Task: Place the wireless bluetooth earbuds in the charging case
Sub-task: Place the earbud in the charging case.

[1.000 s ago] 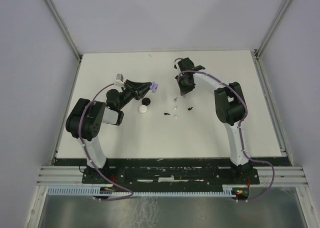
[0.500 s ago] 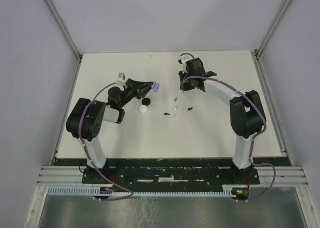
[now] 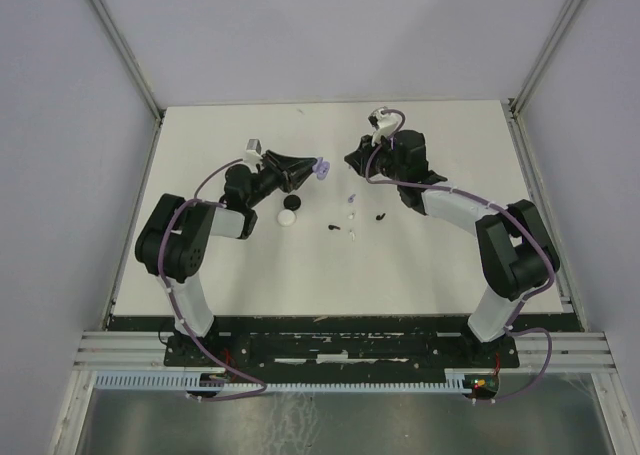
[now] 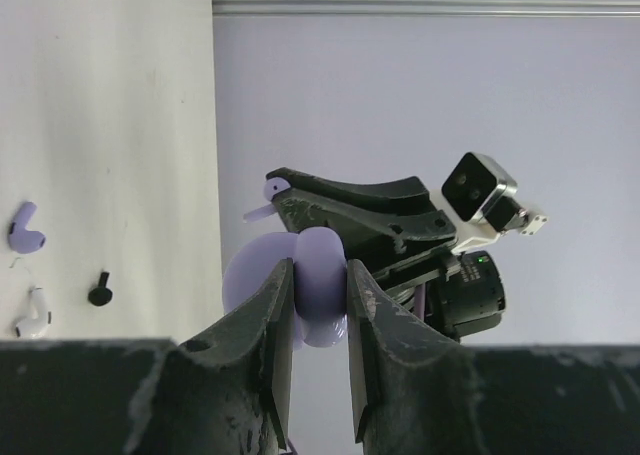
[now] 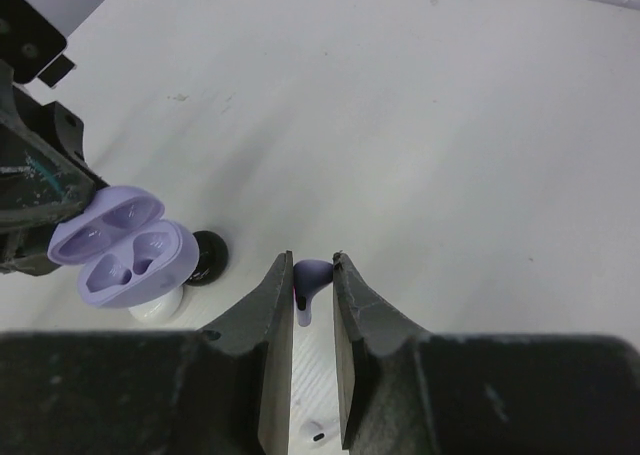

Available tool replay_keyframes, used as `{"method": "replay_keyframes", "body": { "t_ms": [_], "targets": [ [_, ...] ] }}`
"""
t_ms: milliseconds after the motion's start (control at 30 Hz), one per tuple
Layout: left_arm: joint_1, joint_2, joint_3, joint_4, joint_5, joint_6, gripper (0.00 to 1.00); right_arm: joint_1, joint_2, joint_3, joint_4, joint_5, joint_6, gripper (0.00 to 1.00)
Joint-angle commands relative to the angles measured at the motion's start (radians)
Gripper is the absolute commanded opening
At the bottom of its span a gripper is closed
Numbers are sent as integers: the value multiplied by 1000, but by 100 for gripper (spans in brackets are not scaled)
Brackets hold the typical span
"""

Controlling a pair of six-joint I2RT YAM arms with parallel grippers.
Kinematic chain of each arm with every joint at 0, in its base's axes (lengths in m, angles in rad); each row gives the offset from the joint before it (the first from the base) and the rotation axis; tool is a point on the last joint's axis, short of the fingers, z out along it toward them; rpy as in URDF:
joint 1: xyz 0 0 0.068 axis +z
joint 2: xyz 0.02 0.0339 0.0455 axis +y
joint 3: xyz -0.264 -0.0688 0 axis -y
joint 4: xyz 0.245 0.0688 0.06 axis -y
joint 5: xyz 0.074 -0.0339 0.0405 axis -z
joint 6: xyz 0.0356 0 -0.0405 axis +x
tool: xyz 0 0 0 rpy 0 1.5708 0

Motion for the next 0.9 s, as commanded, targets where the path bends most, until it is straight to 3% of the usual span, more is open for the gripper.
{"method": "replay_keyframes", "body": {
  "t_ms": [0, 300, 867],
  "targets": [
    [-24, 12, 54, 24, -25, -80, 3, 13, -59, -74, 350, -75, 4, 2],
    [-47, 49, 57, 29, -39, -98, 3, 50, -98, -161, 512, -106, -56, 2],
    [-54, 57, 61, 79, -19, -157, 3, 92, -96, -178, 468, -95, -167, 2]
  ]
}}
